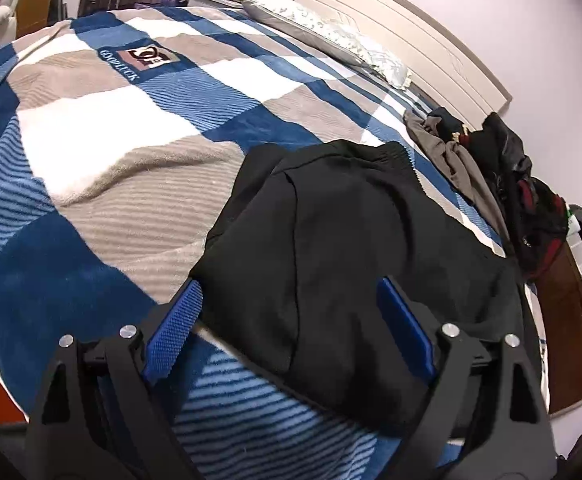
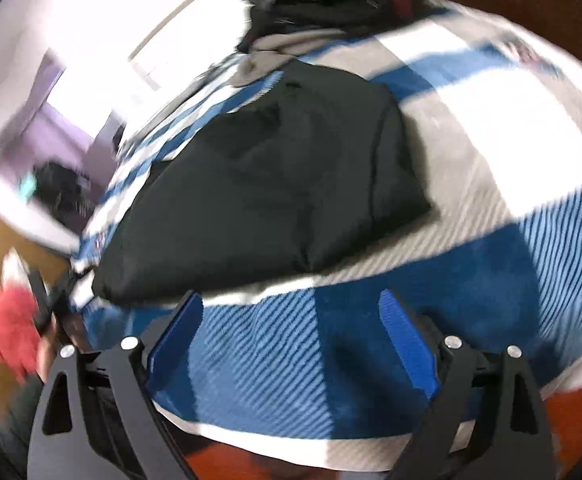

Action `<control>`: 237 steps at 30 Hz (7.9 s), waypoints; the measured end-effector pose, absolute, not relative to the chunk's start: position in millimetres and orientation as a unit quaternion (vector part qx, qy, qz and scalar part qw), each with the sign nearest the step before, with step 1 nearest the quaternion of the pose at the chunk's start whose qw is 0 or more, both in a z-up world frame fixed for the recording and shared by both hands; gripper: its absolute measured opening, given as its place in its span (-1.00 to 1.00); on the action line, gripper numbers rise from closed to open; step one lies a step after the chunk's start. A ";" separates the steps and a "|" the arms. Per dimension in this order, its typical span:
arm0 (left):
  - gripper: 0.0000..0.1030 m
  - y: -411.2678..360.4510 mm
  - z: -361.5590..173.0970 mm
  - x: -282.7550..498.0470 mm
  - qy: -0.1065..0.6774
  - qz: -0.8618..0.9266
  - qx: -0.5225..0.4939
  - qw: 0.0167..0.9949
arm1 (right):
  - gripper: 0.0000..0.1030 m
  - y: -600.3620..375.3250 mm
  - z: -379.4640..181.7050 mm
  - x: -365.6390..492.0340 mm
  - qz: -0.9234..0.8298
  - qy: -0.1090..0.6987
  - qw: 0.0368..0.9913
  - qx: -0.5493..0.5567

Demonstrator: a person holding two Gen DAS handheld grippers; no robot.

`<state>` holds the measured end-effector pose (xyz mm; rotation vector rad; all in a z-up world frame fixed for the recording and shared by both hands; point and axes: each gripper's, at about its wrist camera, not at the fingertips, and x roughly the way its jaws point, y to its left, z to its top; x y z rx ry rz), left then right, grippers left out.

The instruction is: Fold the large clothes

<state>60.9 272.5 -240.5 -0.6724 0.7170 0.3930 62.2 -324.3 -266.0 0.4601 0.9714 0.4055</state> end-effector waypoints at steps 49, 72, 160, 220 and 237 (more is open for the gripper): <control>0.46 280.9 -275.8 84.0 0.334 0.158 -0.458 0.808 | 0.81 -330.2 -286.7 163.7 0.151 0.420 0.781 0.437; -0.15 305.1 -289.1 76.5 0.293 0.107 -0.542 0.780 | 0.01 -311.3 -304.7 188.4 0.122 0.476 0.772 0.403; 0.21 711.7 -248.4 -165.6 0.277 0.312 -0.496 0.762 | 0.35 282.5 -261.2 238.4 0.454 0.587 0.668 0.053; 0.76 493.6 -88.8 -114.0 0.310 0.232 -0.163 0.908 | 0.86 232.8 -126.1 47.9 0.536 0.421 0.731 -0.030; 0.84 468.0 -48.7 -143.7 0.257 0.258 -0.183 0.913 | 0.90 224.3 -84.8 16.3 0.540 0.390 0.745 -0.009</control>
